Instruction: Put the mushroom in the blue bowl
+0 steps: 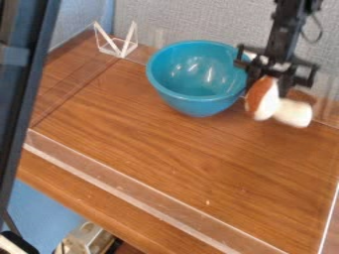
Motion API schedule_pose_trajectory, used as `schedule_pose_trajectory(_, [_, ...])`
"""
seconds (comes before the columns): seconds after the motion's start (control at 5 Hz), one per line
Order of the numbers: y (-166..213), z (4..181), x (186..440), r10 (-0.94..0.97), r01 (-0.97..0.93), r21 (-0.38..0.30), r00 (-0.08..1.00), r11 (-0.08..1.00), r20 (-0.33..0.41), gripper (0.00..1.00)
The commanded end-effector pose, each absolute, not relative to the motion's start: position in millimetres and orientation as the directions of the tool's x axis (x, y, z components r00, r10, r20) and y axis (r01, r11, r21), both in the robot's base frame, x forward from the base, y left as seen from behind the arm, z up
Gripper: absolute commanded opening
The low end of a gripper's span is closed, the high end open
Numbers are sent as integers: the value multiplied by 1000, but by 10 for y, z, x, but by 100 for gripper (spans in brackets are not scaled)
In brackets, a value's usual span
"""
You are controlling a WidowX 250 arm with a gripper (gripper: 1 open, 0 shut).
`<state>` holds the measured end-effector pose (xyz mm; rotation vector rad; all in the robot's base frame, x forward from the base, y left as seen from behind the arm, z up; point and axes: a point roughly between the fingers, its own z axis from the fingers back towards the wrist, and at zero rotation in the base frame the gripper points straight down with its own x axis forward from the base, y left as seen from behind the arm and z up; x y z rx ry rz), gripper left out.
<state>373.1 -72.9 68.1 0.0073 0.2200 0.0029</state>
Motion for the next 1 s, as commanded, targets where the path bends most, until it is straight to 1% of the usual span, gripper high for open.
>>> schedule_pose_trajectory(0.0, [-592, 1195, 3694, -68, 67, -13, 992, 998, -105, 0])
schedule_pose_trajectory(0.2, [-323, 1364, 3600, -109, 108, -14, 989, 994, -99, 0])
schedule_pose_trajectory(0.4, [-308, 1348, 3756, -145, 143, -22, 983, 989, -110, 0])
schedule_pose_trajectory(0.6, [-339, 1358, 3707, -173, 170, -32, 977, 985, -129, 0])
schedule_pose_trajectory(0.8, [-402, 1421, 3685, -194, 189, -43, 972, 981, -134, 0])
